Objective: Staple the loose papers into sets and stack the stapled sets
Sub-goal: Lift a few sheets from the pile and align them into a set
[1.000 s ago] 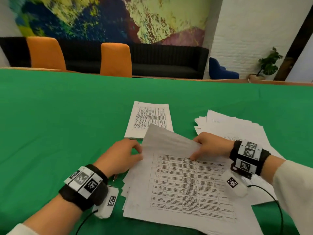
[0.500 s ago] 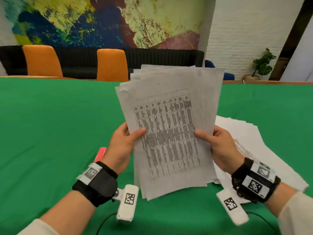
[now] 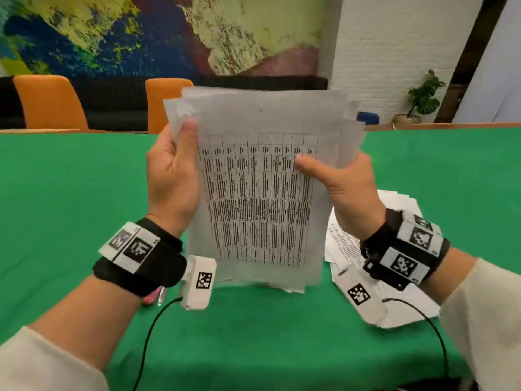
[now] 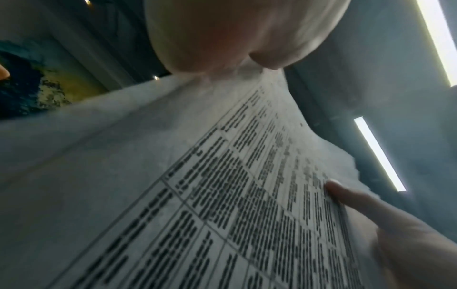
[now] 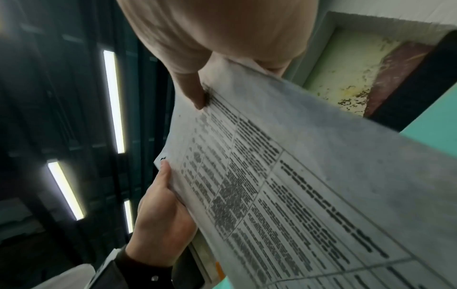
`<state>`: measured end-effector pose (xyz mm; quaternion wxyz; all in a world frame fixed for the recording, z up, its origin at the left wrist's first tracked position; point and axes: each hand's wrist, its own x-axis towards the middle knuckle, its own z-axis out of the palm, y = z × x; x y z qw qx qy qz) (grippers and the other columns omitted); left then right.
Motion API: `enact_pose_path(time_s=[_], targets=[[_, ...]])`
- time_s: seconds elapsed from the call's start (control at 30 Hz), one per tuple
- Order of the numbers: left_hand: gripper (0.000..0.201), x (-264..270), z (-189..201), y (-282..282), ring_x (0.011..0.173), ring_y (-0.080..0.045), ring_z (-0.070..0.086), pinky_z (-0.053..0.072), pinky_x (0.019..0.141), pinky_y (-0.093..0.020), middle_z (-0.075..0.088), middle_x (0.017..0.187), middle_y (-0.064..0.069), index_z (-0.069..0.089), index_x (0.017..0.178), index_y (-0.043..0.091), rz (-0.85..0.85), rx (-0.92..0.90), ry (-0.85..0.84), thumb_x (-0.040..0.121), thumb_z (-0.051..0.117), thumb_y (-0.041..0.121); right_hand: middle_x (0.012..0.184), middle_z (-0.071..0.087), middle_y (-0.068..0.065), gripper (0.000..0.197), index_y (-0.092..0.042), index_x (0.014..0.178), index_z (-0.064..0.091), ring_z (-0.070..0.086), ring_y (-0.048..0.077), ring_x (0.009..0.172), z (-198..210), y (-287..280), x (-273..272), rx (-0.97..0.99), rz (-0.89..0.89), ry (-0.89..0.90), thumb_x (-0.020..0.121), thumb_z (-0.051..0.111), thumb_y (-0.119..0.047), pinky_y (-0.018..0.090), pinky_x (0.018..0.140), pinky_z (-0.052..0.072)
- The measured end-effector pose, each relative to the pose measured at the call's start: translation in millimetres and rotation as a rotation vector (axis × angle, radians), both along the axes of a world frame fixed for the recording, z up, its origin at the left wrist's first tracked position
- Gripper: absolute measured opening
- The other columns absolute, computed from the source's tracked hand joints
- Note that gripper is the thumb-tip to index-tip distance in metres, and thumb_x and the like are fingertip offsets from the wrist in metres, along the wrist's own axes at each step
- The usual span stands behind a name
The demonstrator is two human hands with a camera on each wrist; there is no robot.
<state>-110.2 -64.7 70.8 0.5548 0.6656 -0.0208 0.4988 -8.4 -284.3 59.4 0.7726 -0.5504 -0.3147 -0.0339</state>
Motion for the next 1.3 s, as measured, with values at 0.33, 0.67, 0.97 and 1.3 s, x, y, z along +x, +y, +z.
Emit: enact_pose_path(time_s=[0.33, 0.67, 0.97, 1.3], targets=[[0.023, -6, 12, 0, 0.118, -0.019, 0.068, 0.057, 0.098, -0.039, 0.068, 0.126, -0.001, 0.053, 0.128, 0.021, -0.071, 0.025, -0.030, 0.107, 0.056, 0.029, 0.109, 0.077, 0.018, 0.033, 0.003, 0.119, 0.067, 0.076, 0.033, 0.101, 18, 4, -2, 0.006, 0.010, -0.034, 0.088, 0.079, -0.002, 0.041, 0.085, 0.062], [0.035, -21, -36, -4, 0.110, -0.019, 0.071, 0.059, 0.094, -0.055, 0.073, 0.118, 0.008, 0.058, 0.128, 0.032, 0.000, 0.055, 0.138, 0.094, 0.067, 0.033, 0.114, 0.078, 0.003, 0.027, -0.019, 0.117, 0.073, 0.075, 0.020, 0.106, -27, 0, -7, -0.318, 0.009, -0.075, 0.091, 0.075, -0.009, 0.048, 0.096, 0.060], [0.035, -15, 25, -1, 0.101, 0.002, 0.068, 0.060, 0.087, -0.029, 0.066, 0.114, 0.011, 0.046, 0.123, 0.020, 0.192, 0.324, 0.035, 0.096, 0.068, 0.020, 0.115, 0.078, 0.009, 0.028, -0.007, 0.120, 0.071, 0.075, 0.026, 0.108, 40, 16, 14, -0.164, 0.013, -0.073, 0.093, 0.072, 0.000, 0.047, 0.097, 0.060], [0.031, -9, -17, -8, 0.101, -0.013, 0.072, 0.059, 0.087, -0.034, 0.071, 0.111, 0.005, 0.053, 0.115, 0.026, 0.000, 0.057, 0.101, 0.093, 0.066, 0.007, 0.113, 0.079, 0.007, 0.027, -0.010, 0.119, 0.073, 0.076, 0.026, 0.105, -3, 14, 6, -0.212, -0.059, -0.039, 0.092, 0.075, -0.007, 0.052, 0.095, 0.060]])
